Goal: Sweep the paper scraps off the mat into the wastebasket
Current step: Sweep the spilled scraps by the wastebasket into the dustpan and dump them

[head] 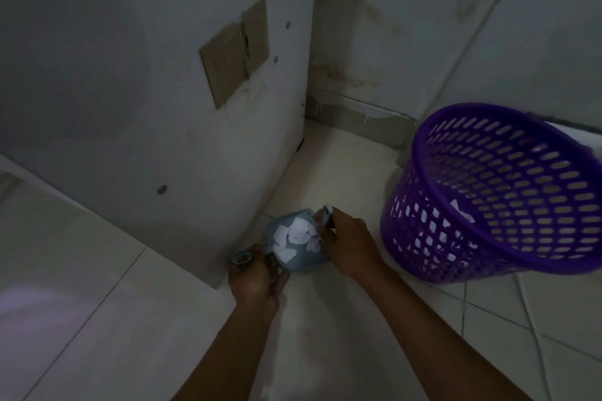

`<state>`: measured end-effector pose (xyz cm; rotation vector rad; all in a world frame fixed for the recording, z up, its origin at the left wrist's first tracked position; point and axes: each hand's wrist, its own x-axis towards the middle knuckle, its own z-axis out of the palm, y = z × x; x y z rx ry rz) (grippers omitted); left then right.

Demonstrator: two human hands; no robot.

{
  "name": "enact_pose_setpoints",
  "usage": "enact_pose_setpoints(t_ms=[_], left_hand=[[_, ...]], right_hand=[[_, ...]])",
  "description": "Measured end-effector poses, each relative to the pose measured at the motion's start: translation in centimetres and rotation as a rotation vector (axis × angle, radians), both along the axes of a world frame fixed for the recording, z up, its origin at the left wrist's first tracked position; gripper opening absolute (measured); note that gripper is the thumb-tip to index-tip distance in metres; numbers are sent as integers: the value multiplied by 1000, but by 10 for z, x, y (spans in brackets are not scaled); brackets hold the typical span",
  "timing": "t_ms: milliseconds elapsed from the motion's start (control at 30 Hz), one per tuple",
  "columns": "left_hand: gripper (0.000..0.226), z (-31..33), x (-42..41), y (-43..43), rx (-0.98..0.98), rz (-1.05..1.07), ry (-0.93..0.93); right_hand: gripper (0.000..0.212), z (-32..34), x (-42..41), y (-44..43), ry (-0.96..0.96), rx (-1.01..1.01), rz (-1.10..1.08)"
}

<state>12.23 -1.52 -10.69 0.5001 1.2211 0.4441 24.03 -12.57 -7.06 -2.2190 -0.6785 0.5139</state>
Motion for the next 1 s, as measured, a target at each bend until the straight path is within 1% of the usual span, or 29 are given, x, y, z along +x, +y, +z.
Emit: enact_pose_setpoints(t_ms=[67,133,200,233,300,333,367,400,467,533,667,733,800,900,967,1000], left_hand=[[20,0,-2,0,2,-2,-14],[5,0,-5,1,22,5,-22],[7,0,-8,1,47,15,-19],[12,0,-8,1,51,17,-14],[23,-2,-8,2,48,30,4],[24,-4,-7,1,45,36,15],[23,-5,-6,0,38,41,22],[21,-5,-4,0,29,44,26],[25,-7,-3,-2,12,50,20],[29,-7,-2,-3,-1,52,12],[30,-9,-2,-3,3,52,-4],[29,-10,-2,-2,8,60,-14],[28,-10,-2,-1,7,74,-29],[16,-11,1,0,15,71,-43],[6,-12,3,0,31,71,-36],[5,-12,5,0,32,76,-36]], right_hand=[[15,1,1,-3,19,35,-18],[12,2,15,-5,-36,77,-85],[16,4,32,-5,-98,76,-153],[19,6,37,-3,-110,47,-157],[28,8,41,4,-104,-44,-121],[33,7,38,8,-92,-84,-96],[34,6,34,13,-80,-96,-66],[30,5,28,16,-63,-84,-50],[21,2,12,18,-26,-44,-17],[17,1,0,13,-4,-14,-2],[18,15,16,1,49,115,-105],[19,16,39,0,77,203,-235],[16,12,54,2,33,201,-292],[17,-2,56,7,-44,96,-281],[21,-9,49,9,-67,59,-247],[21,-12,46,9,-79,58,-236]])
